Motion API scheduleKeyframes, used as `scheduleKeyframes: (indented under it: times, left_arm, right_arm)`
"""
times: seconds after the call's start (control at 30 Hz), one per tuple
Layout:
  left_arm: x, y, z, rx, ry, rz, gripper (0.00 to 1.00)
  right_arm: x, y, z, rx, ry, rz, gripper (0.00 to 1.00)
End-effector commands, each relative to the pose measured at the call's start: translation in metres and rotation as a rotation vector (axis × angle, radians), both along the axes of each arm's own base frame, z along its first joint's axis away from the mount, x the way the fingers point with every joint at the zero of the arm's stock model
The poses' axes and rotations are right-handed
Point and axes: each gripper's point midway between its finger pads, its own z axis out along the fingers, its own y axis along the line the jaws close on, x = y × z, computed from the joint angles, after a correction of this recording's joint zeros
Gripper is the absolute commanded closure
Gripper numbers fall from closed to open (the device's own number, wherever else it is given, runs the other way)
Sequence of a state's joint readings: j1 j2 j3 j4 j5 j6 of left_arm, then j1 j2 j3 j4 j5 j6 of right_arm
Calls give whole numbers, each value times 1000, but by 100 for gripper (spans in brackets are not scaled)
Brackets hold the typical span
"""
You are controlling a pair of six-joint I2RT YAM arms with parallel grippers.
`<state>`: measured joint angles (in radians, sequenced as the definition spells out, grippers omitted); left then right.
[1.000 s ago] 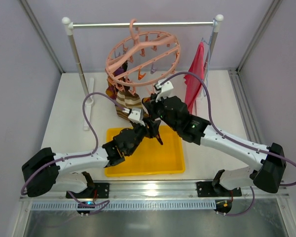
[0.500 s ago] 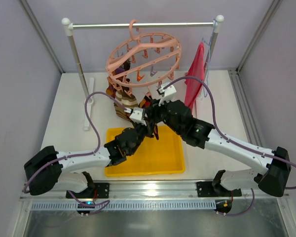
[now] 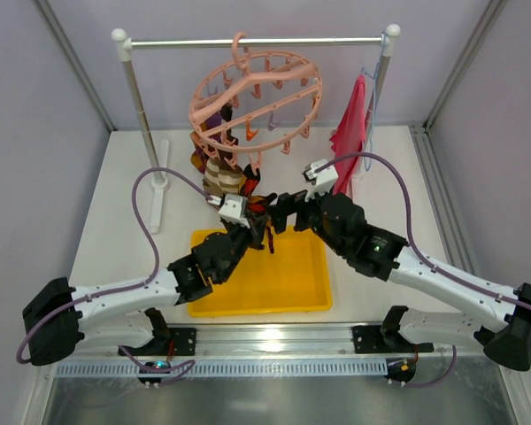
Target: Remove the socks clipped to the hanger
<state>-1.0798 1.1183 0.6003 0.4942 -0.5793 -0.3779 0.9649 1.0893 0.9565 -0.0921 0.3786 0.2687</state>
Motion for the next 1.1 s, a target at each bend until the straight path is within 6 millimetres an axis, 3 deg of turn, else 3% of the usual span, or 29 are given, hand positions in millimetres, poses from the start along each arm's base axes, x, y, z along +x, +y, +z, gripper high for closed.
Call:
scheduleKeyframes:
  times: [0.0,0.17,0.4,0.53,1.07]
  left_arm:
    - [-5,10,-9,55,10,4,100]
    - [-11,18,-16,78,21,-7,100]
    - [-20,18,-15,58,24,-57,100]
    - [-26,17,-11,41,23,-87,100]
    - [-34,26,-7,9,17,-104,100]
  right_arm:
    - [-1,-13,25,68,-55,-46,0]
    - [1,-6,52,114,-106,-20,0]
    - [22,29,56,35,-95,10,1]
    - [33,44,68,34,-132,18,3]
    - [66,78,69,-46,-175,25,6]
